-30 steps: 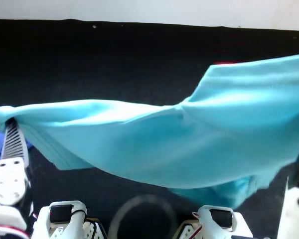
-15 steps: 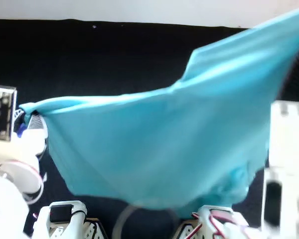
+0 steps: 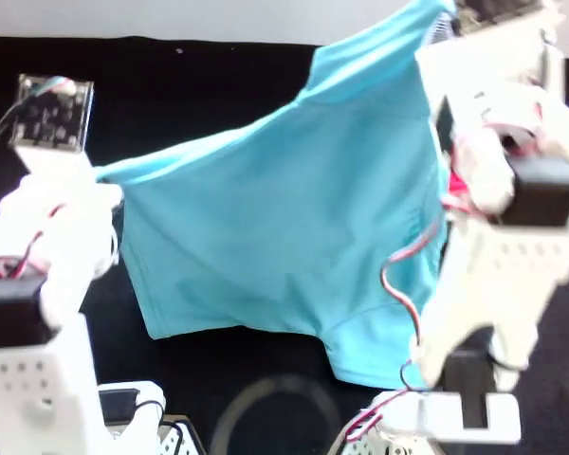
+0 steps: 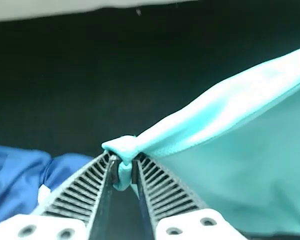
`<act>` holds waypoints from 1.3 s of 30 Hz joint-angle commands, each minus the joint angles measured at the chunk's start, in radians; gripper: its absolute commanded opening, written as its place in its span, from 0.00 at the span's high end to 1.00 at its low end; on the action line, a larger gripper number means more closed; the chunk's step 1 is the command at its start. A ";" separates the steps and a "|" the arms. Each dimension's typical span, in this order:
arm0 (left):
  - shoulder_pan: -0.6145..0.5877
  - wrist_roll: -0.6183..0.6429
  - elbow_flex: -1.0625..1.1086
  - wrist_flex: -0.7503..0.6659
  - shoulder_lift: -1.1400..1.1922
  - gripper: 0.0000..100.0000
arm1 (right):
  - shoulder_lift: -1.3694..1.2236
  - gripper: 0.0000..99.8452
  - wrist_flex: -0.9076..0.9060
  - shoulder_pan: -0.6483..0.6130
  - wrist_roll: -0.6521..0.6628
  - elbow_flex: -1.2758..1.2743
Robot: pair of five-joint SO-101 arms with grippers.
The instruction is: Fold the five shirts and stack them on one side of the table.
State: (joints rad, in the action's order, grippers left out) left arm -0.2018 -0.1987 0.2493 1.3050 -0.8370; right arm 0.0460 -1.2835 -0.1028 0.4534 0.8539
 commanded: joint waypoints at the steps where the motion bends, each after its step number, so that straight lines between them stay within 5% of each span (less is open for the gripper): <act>1: -0.025 0.002 -0.051 -0.089 0.148 0.99 | -0.090 0.99 0.097 -0.016 0.005 0.004; 11: -0.065 0.000 -0.587 -0.021 0.714 0.99 | -0.236 0.99 0.338 -0.028 0.005 0.005; 20: -0.074 0.002 -0.928 0.123 1.153 0.99 | -0.406 0.99 0.348 -0.059 0.005 -0.004; 28: -0.022 0.006 -1.017 0.164 1.402 0.99 | -0.581 0.99 0.234 -0.081 -0.017 0.004; 39: -0.022 0.006 -1.017 0.232 1.431 0.99 | -0.595 0.99 0.148 -0.081 -0.133 0.004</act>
State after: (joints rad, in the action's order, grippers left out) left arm -0.2294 -0.1987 -0.7250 1.5259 0.6068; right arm -0.5646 -1.1270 -0.1765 0.3337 0.8462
